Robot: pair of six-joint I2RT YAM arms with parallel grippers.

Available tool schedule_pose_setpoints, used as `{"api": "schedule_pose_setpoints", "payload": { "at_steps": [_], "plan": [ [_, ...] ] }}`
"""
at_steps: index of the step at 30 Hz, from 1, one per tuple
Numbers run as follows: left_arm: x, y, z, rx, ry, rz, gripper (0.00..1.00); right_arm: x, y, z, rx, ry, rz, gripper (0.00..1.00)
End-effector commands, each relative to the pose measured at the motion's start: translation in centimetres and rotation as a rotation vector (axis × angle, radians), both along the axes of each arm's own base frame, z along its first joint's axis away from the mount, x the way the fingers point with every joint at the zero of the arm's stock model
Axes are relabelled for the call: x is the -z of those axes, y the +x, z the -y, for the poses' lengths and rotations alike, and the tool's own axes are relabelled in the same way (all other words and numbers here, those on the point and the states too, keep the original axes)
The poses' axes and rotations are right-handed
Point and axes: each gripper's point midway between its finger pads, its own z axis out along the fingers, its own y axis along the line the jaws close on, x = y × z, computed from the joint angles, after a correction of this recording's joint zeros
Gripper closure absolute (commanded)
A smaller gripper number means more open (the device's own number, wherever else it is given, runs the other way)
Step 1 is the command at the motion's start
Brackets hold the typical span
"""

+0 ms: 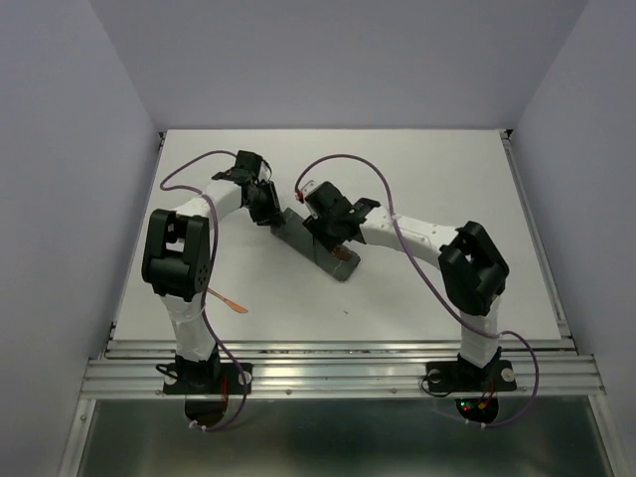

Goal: Fold the napkin into a case and place the utensils inside
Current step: Move the knife to the center of the board.

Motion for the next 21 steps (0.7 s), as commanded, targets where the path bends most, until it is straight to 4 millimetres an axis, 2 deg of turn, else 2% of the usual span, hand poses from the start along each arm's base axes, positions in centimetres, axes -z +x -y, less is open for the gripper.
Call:
{"api": "schedule_pose_setpoints", "payload": {
  "at_steps": [1, 2, 3, 4, 7, 10, 11, 12, 13, 14, 16, 17, 19, 21],
  "plan": [
    [-6.9, 1.6, -0.6, 0.014, 0.021, 0.167, 0.57, -3.2, -0.6, 1.7, 0.085, 0.089, 0.068, 0.32],
    [-7.9, 1.7, -0.8, 0.014, 0.026, 0.190, 0.53, -4.2, -0.9, 1.7, 0.102, 0.132, 0.080, 0.25],
    [-8.1, 1.4, -1.2, 0.010, 0.040, 0.184, 0.47, -4.4, -1.3, 1.8, 0.096, 0.144, 0.076, 0.24],
    [-8.3, 1.4, -2.0, -0.008, 0.065, 0.188, 0.46, -3.9, -2.0, 1.6, 0.115, 0.185, 0.047, 0.23],
    [-9.2, 0.3, -4.3, -0.062, 0.124, 0.189, 0.45, -4.6, -2.9, 1.4, 0.130, 0.253, 0.029, 0.20],
    [-9.3, -2.0, -8.3, -0.177, 0.167, 0.159, 0.45, -4.9, -3.2, 1.5, 0.166, 0.302, 0.031, 0.18],
    [-9.1, -3.5, -9.5, -0.215, 0.179, 0.148, 0.45, -4.9, -3.4, 1.4, 0.167, 0.318, 0.032, 0.18],
    [-8.6, -4.7, -12.3, -0.299, 0.230, 0.108, 0.45, -5.3, -3.3, 1.4, 0.170, 0.333, 0.039, 0.18],
    [-8.4, -5.7, -13.4, -0.345, 0.244, 0.087, 0.45, -5.6, -3.2, 1.4, 0.175, 0.342, 0.047, 0.18],
    [-7.9, -7.9, -14.9, -0.392, 0.286, 0.052, 0.45, -5.7, -3.2, 1.3, 0.173, 0.349, 0.050, 0.18],
    [-7.4, -9.9, -17.8, -0.505, 0.349, 0.016, 0.42, -6.3, -3.1, 1.2, 0.172, 0.360, 0.063, 0.18],
    [-6.8, -11.4, -18.2, -0.542, 0.352, -0.004, 0.39, -6.5, -3.0, 1.1, 0.167, 0.368, 0.068, 0.18],
    [-6.0, -13.1, -18.9, -0.592, 0.373, -0.034, 0.26, -6.8, -2.9, 0.8, 0.154, 0.384, 0.075, 0.18],
    [-4.0, -14.8, -19.1, -0.642, 0.373, -0.089, 0.21, -6.9, -2.9, 0.5, 0.142, 0.397, 0.081, 0.18]
  ]
}}
